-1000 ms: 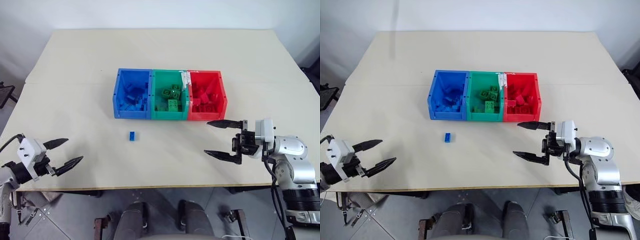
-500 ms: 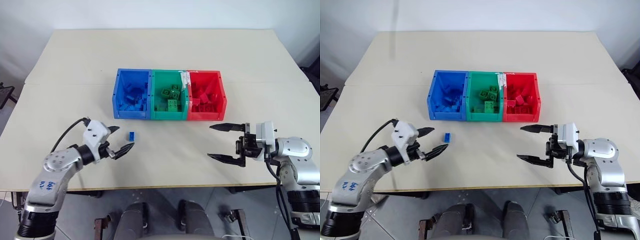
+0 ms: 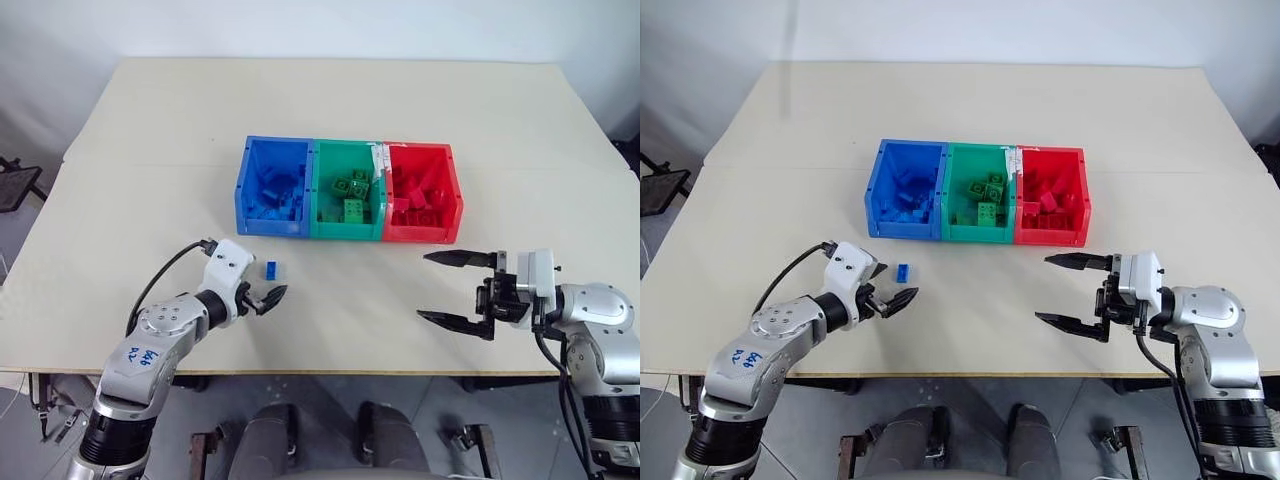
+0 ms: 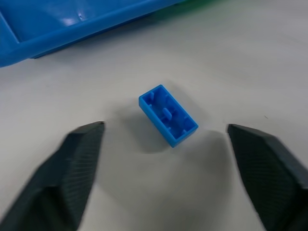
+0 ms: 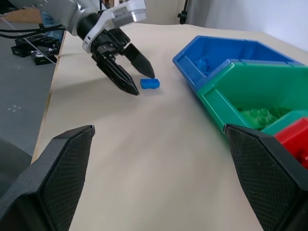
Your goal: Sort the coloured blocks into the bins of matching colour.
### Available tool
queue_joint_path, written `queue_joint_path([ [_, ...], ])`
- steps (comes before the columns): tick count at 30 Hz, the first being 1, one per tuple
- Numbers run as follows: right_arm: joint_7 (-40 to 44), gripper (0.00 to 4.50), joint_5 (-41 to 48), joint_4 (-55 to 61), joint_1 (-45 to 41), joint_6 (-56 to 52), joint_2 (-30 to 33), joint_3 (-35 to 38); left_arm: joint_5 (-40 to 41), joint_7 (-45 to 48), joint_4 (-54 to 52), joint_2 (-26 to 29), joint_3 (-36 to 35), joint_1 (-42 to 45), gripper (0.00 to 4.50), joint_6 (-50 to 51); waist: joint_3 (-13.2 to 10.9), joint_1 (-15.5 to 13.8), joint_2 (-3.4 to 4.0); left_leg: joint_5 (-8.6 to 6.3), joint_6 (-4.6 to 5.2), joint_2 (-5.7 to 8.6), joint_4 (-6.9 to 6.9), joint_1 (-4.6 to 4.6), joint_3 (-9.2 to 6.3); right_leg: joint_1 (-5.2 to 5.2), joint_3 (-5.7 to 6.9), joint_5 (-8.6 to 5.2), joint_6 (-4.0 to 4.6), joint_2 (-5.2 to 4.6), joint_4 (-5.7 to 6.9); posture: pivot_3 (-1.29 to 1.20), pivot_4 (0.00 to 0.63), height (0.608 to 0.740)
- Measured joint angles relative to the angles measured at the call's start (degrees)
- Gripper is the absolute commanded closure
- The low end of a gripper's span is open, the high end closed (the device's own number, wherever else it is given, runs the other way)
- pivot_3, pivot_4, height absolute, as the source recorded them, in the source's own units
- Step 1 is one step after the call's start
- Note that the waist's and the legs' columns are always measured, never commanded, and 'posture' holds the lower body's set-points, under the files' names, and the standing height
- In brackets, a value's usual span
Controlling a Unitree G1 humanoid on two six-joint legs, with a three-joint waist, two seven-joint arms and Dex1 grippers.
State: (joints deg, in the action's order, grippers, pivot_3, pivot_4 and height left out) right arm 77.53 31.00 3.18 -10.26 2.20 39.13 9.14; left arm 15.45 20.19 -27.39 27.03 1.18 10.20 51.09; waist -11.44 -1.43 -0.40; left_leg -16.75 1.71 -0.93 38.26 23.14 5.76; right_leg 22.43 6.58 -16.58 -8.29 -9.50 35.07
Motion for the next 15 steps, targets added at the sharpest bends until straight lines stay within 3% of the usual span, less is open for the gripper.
queue_joint_path([
  [9, -0.4, 0.0, 0.0, 0.0, -0.1, 0.0, 0.0, 0.0, 0.0, 0.8, 1.1, 0.7, -0.5, 0.7, 3.92, -0.3, 0.0, 0.0, 0.01, 0.0, 0.0, 0.01, -0.01, 0.0, 0.01, -0.02, 0.0, 0.0, 0.0, 0.0, -0.02, 0.0, 0.15, 0.74],
  [15, -0.8, 0.0, 0.0, 0.0, -0.1, 0.0, -0.1, -0.1, 1.0, 7.4, 6.1, 2.5, -2.1, -0.2, 3.92, -8.5, 0.0, 0.1, 0.0, 0.0, 0.0, -0.01, -0.01, 0.01, 0.02, 0.02, 0.01, 0.0, 0.0, 0.0, -0.05, 0.0, 0.15, 0.74],
])
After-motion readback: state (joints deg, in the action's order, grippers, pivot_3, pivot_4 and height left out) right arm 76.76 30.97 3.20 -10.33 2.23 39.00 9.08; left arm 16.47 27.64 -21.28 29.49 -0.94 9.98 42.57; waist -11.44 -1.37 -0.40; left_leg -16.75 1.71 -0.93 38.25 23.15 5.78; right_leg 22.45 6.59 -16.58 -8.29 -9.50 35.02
